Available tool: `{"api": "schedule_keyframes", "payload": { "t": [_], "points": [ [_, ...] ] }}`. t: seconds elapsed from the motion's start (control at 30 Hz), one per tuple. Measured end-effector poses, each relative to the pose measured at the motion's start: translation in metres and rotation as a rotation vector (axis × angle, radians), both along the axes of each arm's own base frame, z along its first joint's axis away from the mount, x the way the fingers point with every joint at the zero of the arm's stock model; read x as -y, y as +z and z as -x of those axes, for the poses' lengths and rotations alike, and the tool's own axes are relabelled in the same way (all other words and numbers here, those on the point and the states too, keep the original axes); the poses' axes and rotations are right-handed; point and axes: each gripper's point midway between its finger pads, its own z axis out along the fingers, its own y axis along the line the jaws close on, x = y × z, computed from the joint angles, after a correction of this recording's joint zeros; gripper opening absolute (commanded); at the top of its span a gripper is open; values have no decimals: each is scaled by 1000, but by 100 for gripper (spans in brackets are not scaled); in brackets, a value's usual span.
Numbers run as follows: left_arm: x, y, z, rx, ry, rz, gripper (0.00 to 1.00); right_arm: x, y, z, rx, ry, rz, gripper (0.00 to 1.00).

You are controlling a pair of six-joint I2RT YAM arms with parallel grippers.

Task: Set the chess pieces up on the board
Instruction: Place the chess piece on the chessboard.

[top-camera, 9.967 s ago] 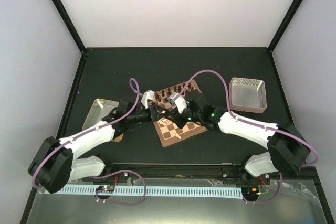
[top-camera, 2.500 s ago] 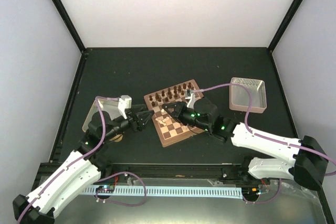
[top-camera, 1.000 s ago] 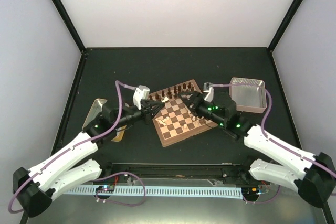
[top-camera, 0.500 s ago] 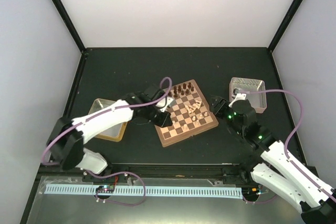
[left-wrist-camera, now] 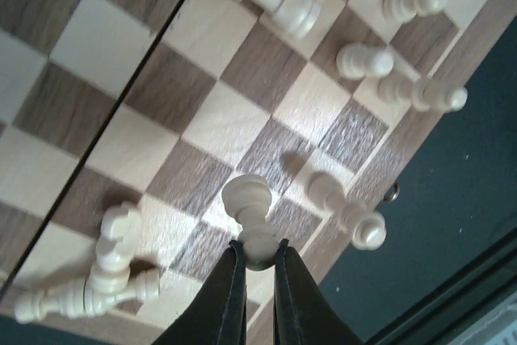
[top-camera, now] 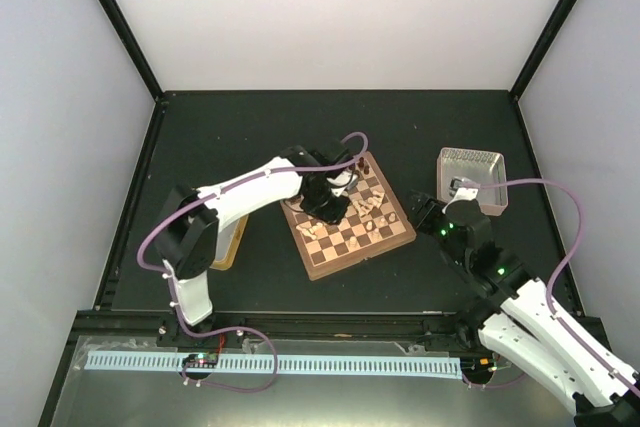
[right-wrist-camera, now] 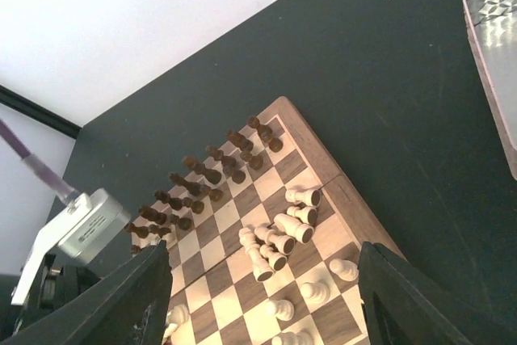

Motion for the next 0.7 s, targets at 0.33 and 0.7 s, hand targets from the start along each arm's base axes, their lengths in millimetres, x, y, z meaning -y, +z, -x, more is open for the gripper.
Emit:
{"api": "schedule_keyframes", "payload": {
  "t": [0.33, 0.7],
  "points": [
    [33, -23, -15, -54, -71, -63, 1, 40, 5, 11, 51, -144, 58, 65],
    [49, -31, -11, -97, -117, -85, 4, 82, 17, 27, 122, -293, 97, 65]
  ]
}}
